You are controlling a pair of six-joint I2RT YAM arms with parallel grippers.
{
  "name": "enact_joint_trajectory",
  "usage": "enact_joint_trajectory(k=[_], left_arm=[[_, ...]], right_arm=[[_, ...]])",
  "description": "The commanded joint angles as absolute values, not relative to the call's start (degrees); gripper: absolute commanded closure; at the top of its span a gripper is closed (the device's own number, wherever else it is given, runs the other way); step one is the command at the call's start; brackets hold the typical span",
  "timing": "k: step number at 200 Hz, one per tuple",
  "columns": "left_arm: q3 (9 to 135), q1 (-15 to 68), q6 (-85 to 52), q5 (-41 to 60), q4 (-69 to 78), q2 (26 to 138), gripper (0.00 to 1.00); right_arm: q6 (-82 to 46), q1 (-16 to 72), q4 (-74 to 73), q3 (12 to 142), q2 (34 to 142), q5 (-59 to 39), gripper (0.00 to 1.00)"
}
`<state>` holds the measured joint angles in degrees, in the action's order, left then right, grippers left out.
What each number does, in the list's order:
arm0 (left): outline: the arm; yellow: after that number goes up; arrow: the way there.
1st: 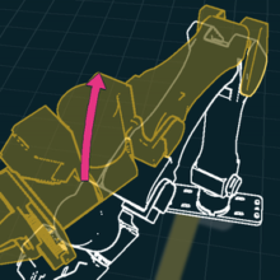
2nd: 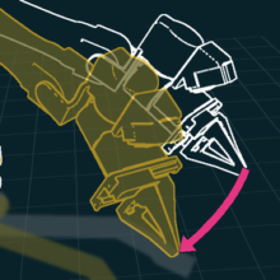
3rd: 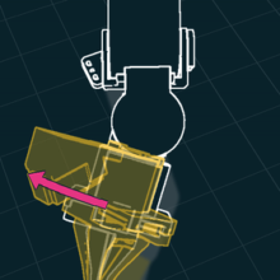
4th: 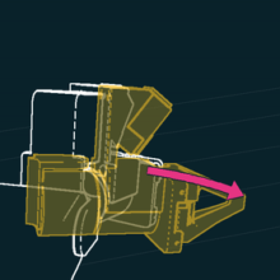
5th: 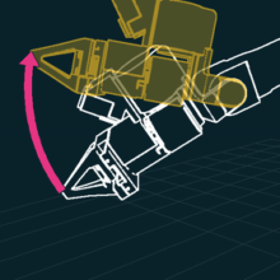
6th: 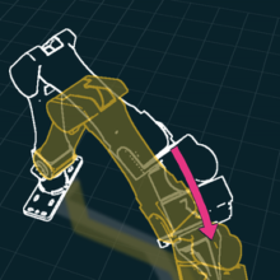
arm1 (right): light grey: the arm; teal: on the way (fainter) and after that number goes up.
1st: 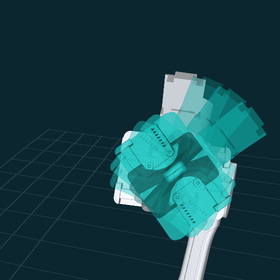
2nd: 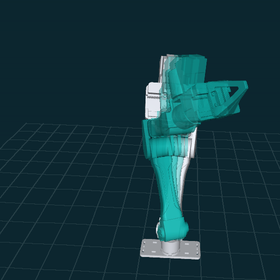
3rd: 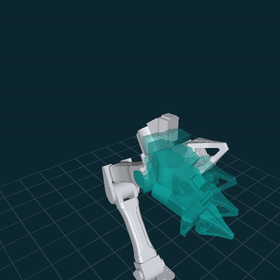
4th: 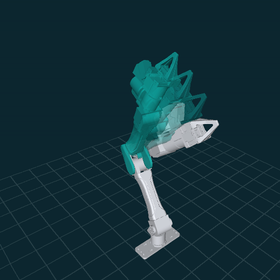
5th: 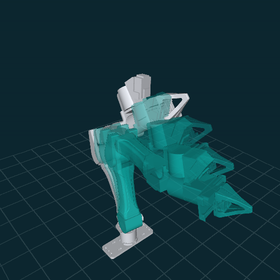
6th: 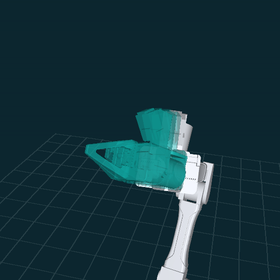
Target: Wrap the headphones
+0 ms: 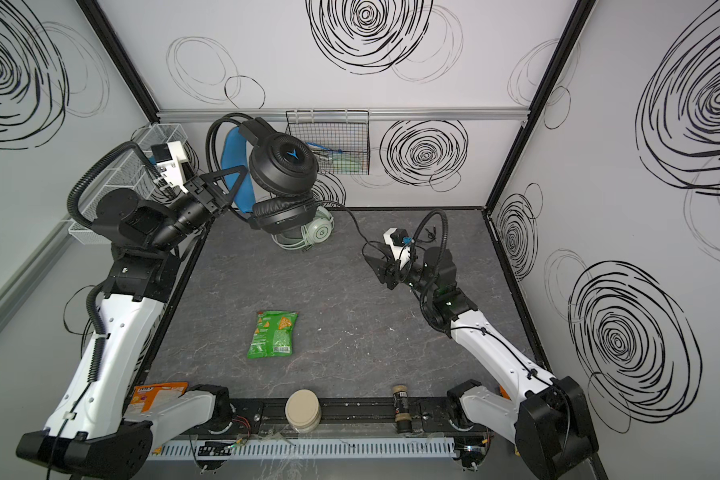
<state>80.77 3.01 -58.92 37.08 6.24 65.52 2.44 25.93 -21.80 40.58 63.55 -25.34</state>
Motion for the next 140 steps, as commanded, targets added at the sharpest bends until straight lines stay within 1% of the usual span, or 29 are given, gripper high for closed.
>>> enact_joint_trajectory(k=[1, 44, 62, 73, 88, 99, 116, 125, 140], left_arm=[[79.3, 1.4, -65.8, 38.2, 16.8, 63.8, 1.0], [77.9, -0.7, -69.1, 38.4, 19.9, 63.1, 1.0], [75.0, -2.5, -74.3, 38.0, 24.0, 62.5, 1.0], [73.4, -3.4, -77.0, 37.3, 26.4, 62.1, 1.0], [71.9, -4.5, -79.9, 36.1, 28.1, 61.9, 1.0], [71.9, -4.7, -80.3, 35.4, 27.9, 62.0, 1.0], [72.6, -4.7, -79.3, 34.4, 26.1, 62.1, 1.0], [72.6, -4.7, -79.0, 33.3, 25.1, 62.0, 1.0], [72.3, -4.7, -78.8, 30.9, 23.8, 61.7, 1.0]], right_arm=[[1.3, 26.1, -25.0, 39.4, 64.2, -25.0, 0.45], [0.9, 26.3, -25.7, 39.4, 65.0, -24.6, 0.51], [0.8, 26.3, -25.8, 39.0, 65.0, -24.9, 0.57], [0.7, 26.2, -25.8, 38.8, 65.0, -24.8, 0.63], [0.3, 26.3, -25.6, 38.6, 64.8, -24.2, 0.77], [0.1, 26.4, -25.4, 38.6, 64.7, -23.7, 0.86], [0.2, 26.6, -25.0, 38.6, 64.6, -22.7, 0.96], [0.4, 26.8, -24.5, 38.7, 64.6, -21.8, 1.0], [1.0, 27.2, -23.3, 39.0, 64.3, -20.4, 1.0]])
